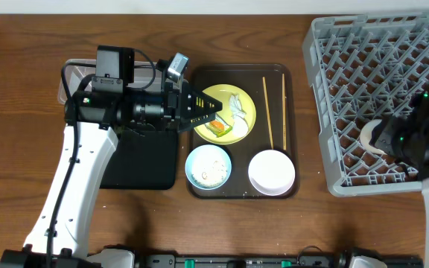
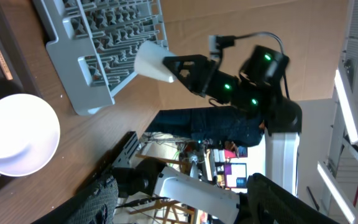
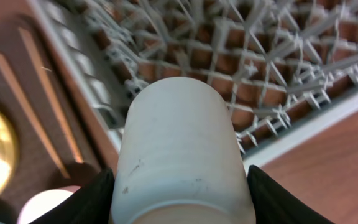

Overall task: Sort waste into correct bins and load items into the dishwasher rack
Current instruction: 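Carry the white cup with the right gripper into the grey rack, then grasp the blue bowl of rice with the left gripper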

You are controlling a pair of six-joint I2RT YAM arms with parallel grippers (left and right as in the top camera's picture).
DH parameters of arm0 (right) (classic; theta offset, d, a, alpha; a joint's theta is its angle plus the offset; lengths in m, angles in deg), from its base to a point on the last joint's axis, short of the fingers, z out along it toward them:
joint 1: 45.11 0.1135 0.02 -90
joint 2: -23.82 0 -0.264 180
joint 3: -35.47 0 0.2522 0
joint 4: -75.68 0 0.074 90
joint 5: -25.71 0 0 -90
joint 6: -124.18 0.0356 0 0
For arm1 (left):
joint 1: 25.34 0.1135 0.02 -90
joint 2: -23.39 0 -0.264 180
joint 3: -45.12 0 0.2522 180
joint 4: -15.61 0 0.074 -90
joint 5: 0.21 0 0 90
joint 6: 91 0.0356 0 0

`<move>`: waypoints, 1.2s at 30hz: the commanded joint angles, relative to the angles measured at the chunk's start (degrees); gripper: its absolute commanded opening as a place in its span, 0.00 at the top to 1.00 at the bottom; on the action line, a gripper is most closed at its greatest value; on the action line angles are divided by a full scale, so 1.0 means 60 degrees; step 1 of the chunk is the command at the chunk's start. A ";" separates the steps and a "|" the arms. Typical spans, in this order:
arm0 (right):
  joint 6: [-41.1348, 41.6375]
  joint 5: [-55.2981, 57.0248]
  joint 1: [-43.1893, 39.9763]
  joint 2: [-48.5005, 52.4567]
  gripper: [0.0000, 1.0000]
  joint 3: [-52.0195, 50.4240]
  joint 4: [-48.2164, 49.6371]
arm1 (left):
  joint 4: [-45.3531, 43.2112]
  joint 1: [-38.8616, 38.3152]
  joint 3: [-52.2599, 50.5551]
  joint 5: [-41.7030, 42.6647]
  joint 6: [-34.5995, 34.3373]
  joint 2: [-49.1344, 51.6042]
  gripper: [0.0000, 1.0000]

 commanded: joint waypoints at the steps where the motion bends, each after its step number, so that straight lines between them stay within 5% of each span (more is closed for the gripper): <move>1: 0.0259 0.0430 0.0164 0.0718 0.54 0.0157 -0.0033 | 0.0025 0.0022 0.0109 -0.0047 0.0062 -0.0018 0.31; 8: 0.0270 0.0025 0.0943 0.1931 0.50 0.0157 0.0142 | 0.0025 0.0022 0.0109 -0.0208 0.0066 -0.0018 0.30; 12: 0.0539 0.0667 0.1129 0.2310 0.15 0.0157 0.0229 | 0.0215 0.0022 0.0109 -0.0863 0.0062 -0.0018 0.30; 14: 0.0674 0.0612 0.1129 0.2277 0.07 0.0171 0.0335 | 0.0397 0.0000 0.0109 -0.1464 0.0062 -0.0018 0.30; 21: -0.0310 -0.1373 0.1129 0.1417 0.03 0.1086 0.0430 | 0.0831 -0.0627 0.0109 -0.4335 0.0062 -0.0018 0.30; 29: -0.0794 -0.4896 0.1129 0.0015 0.01 0.1322 0.1293 | 0.2259 -0.3187 0.0087 -1.1493 -0.0652 0.0324 0.36; 36: -0.0481 -0.5031 0.1129 -0.0357 0.01 0.1322 0.1137 | 0.2142 -0.5337 -0.0055 -1.2910 -0.2667 0.1934 0.46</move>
